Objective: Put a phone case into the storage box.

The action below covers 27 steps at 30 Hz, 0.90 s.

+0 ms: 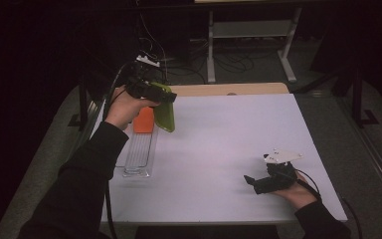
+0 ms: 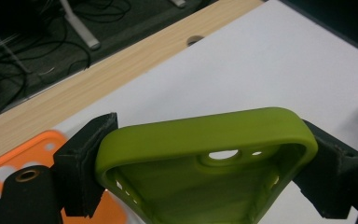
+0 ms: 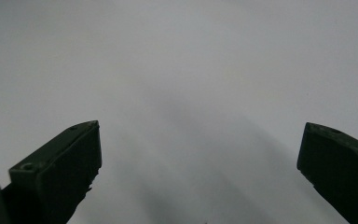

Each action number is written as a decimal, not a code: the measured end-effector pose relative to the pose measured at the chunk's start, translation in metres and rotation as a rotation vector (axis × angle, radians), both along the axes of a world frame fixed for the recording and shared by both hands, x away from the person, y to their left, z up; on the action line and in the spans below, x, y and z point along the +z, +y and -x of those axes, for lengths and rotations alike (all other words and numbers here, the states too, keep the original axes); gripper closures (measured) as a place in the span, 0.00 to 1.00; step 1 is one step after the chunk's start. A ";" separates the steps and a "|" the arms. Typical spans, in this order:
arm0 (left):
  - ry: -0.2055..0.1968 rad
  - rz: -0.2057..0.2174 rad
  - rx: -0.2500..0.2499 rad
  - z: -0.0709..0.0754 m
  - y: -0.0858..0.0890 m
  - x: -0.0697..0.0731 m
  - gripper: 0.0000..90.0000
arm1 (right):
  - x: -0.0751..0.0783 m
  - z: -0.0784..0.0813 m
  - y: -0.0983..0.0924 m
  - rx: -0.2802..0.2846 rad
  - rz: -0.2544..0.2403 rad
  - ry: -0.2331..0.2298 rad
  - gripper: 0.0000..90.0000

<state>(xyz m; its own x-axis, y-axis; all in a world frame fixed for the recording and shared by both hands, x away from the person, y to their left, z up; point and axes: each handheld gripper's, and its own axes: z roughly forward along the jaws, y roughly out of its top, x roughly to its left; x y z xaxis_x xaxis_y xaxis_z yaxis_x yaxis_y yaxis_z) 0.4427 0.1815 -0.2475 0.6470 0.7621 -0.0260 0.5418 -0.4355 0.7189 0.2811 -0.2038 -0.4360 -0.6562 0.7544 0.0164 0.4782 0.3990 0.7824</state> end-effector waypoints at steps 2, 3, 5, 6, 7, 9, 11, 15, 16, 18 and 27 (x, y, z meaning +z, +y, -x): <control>0.002 -0.005 0.017 -0.003 0.006 0.001 0.17 | 0.000 0.001 -0.001 0.003 0.001 -0.001 0.00; 0.004 -0.015 0.032 -0.005 0.011 0.002 0.17 | 0.000 0.001 -0.001 0.002 0.000 0.000 0.00; 0.006 -0.019 0.047 -0.007 0.018 0.004 0.17 | 0.000 0.000 0.000 0.000 -0.006 0.003 0.00; 0.005 -0.022 0.059 -0.009 0.021 0.004 0.17 | 0.000 0.000 0.000 -0.001 -0.005 0.003 0.00; 0.008 -0.025 0.073 -0.011 0.026 0.005 0.17 | 0.000 0.001 0.000 0.000 -0.005 0.005 0.00; 0.007 -0.028 0.098 -0.013 0.032 0.005 0.17 | -0.001 0.000 0.000 0.000 -0.001 0.006 0.00; 0.008 -0.035 0.117 -0.017 0.040 0.005 0.17 | -0.001 0.000 0.000 -0.001 -0.002 0.006 0.00; 0.018 -0.048 0.175 -0.022 0.048 0.003 0.17 | -0.001 -0.001 -0.001 0.006 0.002 0.002 0.00; 0.019 -0.048 0.185 -0.023 0.048 0.003 0.17 | -0.001 -0.001 -0.001 0.008 0.005 0.000 0.00; 0.022 -0.064 0.210 -0.025 0.050 0.001 0.17 | -0.001 -0.001 -0.001 0.008 0.003 0.001 0.00; 0.041 -0.129 0.306 -0.037 0.049 -0.013 0.16 | 0.001 -0.001 -0.001 0.001 -0.010 0.005 0.00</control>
<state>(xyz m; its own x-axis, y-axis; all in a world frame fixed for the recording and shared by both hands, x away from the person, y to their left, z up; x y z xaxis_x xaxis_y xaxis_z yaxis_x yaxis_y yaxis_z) 0.4800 0.2306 -0.2609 0.3882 0.9195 0.0622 0.6891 -0.3345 0.6428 0.2818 -0.2045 -0.4353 -0.6572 0.7533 0.0267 0.4814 0.3922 0.7839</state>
